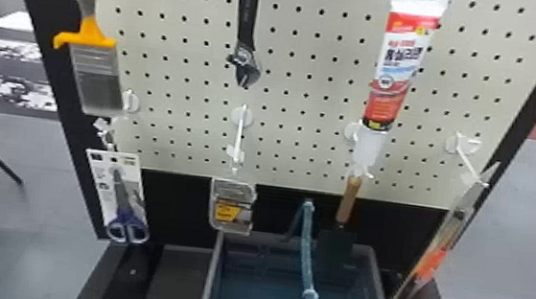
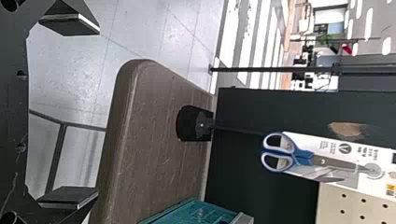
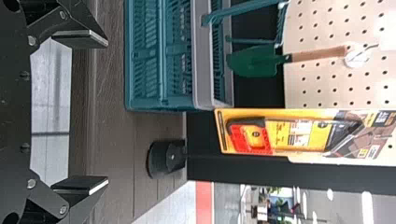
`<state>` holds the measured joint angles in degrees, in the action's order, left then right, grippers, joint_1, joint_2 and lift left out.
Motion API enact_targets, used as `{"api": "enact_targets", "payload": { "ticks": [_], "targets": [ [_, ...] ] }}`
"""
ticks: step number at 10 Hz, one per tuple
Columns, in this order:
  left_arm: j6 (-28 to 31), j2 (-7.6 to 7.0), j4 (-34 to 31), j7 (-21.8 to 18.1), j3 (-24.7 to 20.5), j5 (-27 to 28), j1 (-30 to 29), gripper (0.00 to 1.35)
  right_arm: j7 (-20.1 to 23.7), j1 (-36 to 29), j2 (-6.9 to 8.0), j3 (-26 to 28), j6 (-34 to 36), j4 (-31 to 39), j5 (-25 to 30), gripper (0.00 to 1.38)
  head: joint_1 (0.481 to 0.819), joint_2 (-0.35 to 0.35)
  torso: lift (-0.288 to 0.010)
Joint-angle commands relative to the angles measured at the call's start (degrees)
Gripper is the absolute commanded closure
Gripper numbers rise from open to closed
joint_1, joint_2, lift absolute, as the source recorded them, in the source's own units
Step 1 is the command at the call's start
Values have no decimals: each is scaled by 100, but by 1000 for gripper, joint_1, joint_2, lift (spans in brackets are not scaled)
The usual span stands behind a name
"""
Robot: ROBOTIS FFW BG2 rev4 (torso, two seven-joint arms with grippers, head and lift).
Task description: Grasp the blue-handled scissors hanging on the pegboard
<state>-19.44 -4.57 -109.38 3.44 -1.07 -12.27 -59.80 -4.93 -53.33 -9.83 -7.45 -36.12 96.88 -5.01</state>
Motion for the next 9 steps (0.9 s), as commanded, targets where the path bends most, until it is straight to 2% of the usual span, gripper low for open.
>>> {"api": "enact_targets", "payload": {
  "ticks": [1,3,6,8,9],
  "targets": [
    [-148,18,4,-19,-51,14,-16,102,264,-22,-10,148,9,108,-141,254,549,0,-100],
    [-174,-9,4,-19,-77,-12,-16,102,554,-22,113,394,167,234,-115,256,549,0,-100],
    [-156,0,4,-19,-77,-21,-40,99,888,-35,130,464,360,375,-123,257,549,0,-100],
    [-156,0,4,-71,-77,-39,-3,98,906,-47,148,464,404,389,-106,254,549,0,-100],
    [-69,0,-10,-291,-139,-83,132,99,915,-47,174,473,422,389,-97,252,549,0,-100]
  ]
}}
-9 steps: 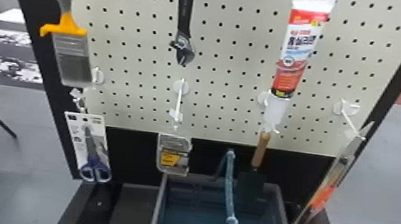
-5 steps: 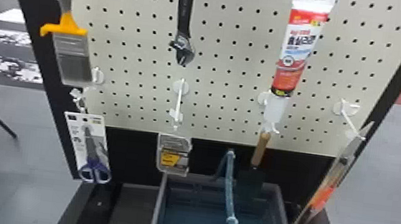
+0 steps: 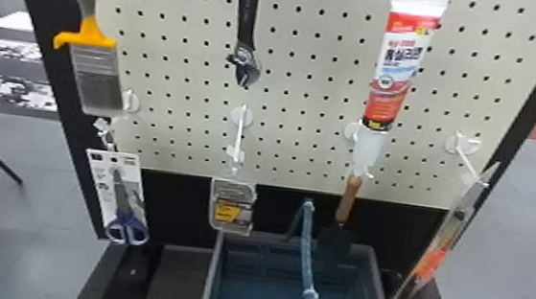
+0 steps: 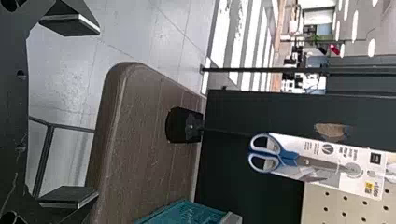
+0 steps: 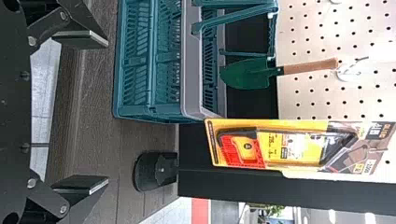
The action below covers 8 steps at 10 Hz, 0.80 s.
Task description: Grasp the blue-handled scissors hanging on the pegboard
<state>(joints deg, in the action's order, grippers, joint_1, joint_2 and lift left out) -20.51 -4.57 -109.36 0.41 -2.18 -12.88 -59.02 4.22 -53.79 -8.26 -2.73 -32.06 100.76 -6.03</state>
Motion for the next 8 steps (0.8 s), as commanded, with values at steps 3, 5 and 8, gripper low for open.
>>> {"api": "enact_targets", "payload": {
  "ticks": [3,5,8],
  "targets": [
    [768,9,-265,-1096,-406,-48,743,102,96,-1,44,1,94,-13,32,251,549,0,-100],
    [1154,9,-518,-1641,-670,23,1063,102,167,-1,62,1,156,-28,41,252,549,0,-100],
    [1699,18,-743,-2406,-977,181,1617,102,263,-1,97,-8,226,-56,49,252,549,0,-100]
  ]
}}
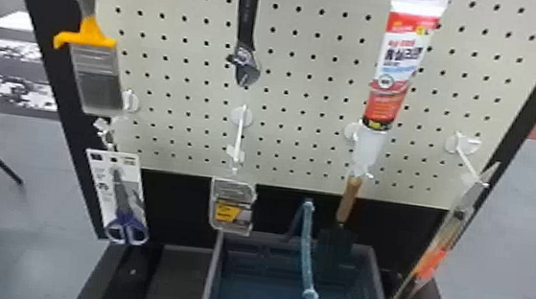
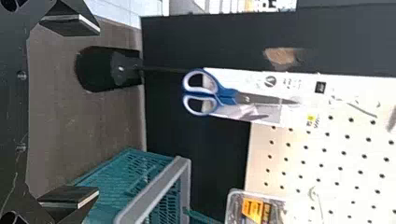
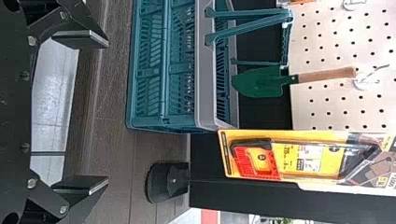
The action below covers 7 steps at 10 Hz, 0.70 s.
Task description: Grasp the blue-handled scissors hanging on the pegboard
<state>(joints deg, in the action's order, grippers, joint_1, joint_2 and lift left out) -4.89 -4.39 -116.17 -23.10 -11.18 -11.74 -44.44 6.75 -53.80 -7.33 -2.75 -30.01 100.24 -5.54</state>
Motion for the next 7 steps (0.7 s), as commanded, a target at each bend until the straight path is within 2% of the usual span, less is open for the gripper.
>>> {"api": "enact_targets", "payload": {
  "ticks": [1,3,5,7],
  "targets": [
    [401,0,-147,-327,-183,76,344,102,28,0,13,-6,30,-4,9,252,549,0,-100],
    [1017,0,-498,-942,-358,260,811,104,72,12,21,3,74,-18,18,254,549,0,-100],
    [1439,-9,-554,-1443,-437,348,1316,104,151,37,48,-6,127,-47,27,252,549,0,-100],
    [1896,-71,-554,-1953,-569,753,1820,104,265,98,92,-6,188,-89,27,252,549,0,-100]
  ]
}}
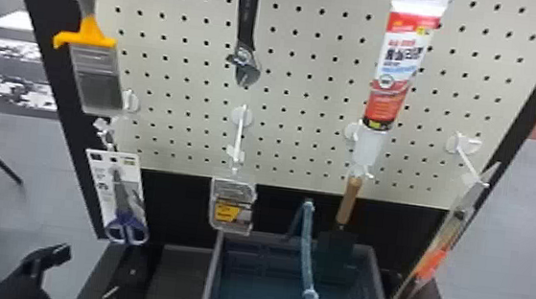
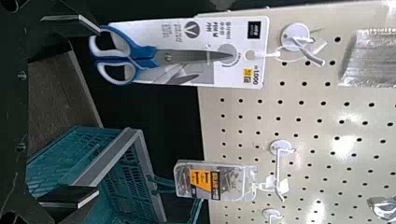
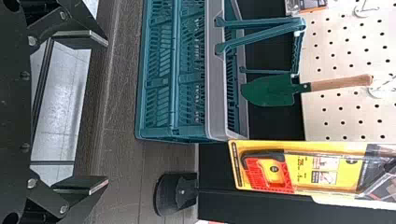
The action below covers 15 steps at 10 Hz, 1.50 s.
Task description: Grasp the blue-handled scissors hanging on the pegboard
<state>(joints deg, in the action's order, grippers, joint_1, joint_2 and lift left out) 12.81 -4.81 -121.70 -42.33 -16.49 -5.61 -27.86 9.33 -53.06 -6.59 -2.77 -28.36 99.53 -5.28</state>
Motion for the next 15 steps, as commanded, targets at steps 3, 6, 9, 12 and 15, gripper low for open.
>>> {"api": "enact_targets", "payload": {
  "ticks": [3,6,9,12,15],
  "targets": [
    [512,-319,237,-407,-179,623,826,105,183,97,88,4,94,-73,27,254,549,0,-100],
    [565,-697,1362,-627,-30,219,1675,147,368,171,176,4,138,-186,35,254,549,0,-100],
    [758,-1075,1897,-908,278,96,2413,186,500,221,246,4,164,-228,44,252,549,0,-100],
    [978,-1294,2319,-1207,392,-186,2770,200,623,208,352,4,182,-326,53,251,549,0,-100],
    [1005,-1505,3064,-1488,717,-836,3275,200,1115,245,664,505,208,-340,352,252,549,0,-100]
  ]
}}
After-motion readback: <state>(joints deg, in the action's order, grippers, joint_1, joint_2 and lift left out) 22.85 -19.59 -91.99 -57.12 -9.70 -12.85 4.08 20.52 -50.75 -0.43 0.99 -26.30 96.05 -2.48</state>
